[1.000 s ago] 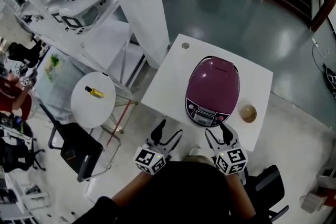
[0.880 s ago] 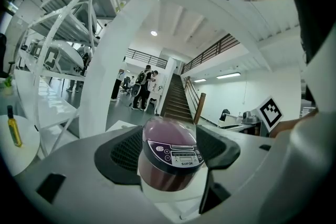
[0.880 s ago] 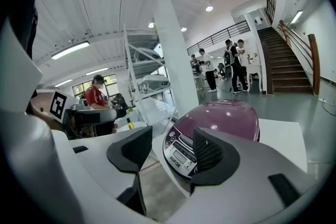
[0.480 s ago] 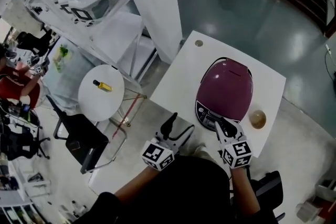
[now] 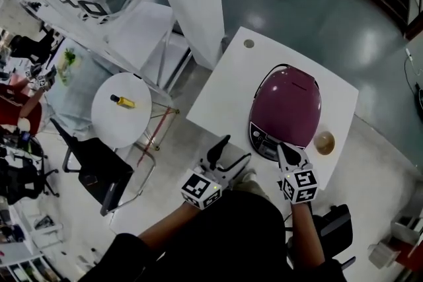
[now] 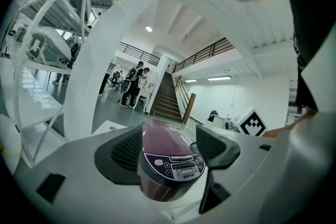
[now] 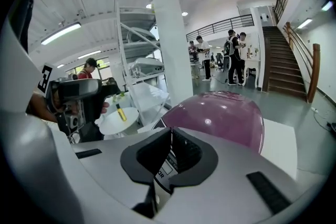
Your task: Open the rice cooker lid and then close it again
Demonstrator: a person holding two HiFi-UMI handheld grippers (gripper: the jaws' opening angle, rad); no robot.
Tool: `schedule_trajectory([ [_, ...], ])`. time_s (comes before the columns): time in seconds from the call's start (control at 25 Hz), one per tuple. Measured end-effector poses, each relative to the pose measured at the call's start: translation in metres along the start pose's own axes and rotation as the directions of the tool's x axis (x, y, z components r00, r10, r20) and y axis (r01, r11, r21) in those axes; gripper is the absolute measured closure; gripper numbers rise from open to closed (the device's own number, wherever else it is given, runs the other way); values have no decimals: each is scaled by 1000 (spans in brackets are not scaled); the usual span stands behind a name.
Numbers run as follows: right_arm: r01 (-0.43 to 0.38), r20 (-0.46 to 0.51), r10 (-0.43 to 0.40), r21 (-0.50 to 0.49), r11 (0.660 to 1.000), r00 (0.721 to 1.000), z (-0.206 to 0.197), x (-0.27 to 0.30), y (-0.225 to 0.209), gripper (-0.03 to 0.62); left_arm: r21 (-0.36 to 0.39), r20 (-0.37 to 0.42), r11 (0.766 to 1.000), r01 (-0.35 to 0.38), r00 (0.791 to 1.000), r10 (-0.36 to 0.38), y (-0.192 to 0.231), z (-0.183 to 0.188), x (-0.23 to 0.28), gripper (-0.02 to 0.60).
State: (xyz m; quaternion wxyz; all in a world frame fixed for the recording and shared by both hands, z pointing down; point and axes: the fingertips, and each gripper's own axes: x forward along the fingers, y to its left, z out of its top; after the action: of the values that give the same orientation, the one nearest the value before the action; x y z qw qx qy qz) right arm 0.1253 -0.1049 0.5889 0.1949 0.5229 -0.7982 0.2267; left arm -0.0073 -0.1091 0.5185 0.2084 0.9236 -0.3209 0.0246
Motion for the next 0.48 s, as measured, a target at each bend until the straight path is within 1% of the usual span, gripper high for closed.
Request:
schedule_trajectory([
  [0.2,0,-37,-1,-24,1000,999,-4,11,-3,588,-22,6,1000,-10,1000,10,5,-4,-2,285],
  [0.36,-4,-69,0,-56,998,998,-9,21,-4,588,-29,9,999,-21,1000,21,10,-9,-3,285],
  [0.48,-6,-104,-4,-91,996,995,-16,27,-7,589,-40,25,998,-38,999,39,14,-9,-4,285],
])
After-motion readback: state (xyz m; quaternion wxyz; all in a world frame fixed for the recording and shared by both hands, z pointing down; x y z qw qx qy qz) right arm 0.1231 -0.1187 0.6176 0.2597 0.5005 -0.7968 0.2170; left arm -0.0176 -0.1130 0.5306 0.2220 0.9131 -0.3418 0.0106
